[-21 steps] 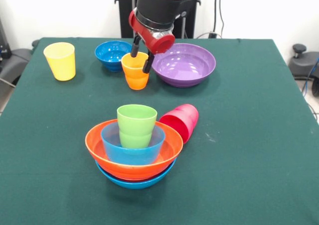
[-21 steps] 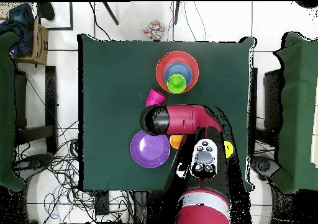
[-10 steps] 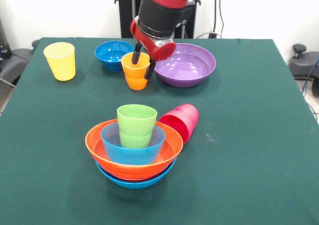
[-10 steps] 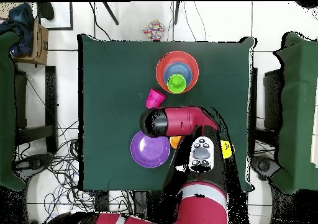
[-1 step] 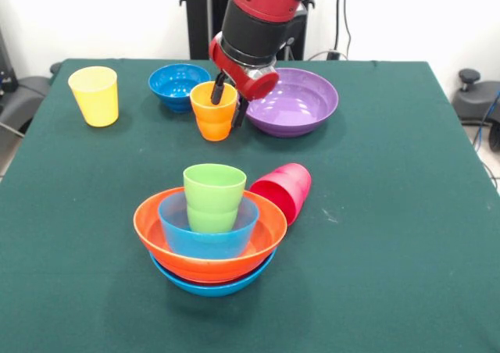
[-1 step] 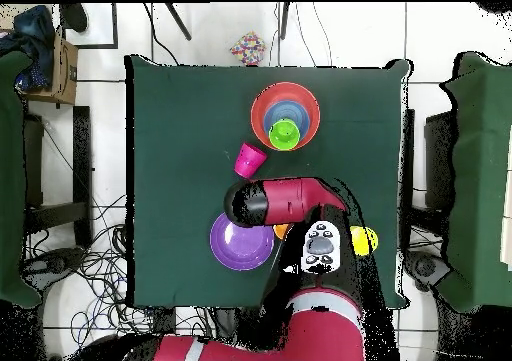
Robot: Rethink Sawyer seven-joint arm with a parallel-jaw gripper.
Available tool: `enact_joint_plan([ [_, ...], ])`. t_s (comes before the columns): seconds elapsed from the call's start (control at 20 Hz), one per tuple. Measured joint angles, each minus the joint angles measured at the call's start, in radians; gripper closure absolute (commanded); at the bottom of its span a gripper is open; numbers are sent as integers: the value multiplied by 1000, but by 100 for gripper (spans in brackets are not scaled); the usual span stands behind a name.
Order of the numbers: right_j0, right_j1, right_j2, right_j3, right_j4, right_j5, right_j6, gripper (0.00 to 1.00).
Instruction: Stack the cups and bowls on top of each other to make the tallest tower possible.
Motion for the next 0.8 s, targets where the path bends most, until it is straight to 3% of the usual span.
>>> enact_joint_plan([
  [0.8,-21,3,5,45,-51,-3,0,0],
])
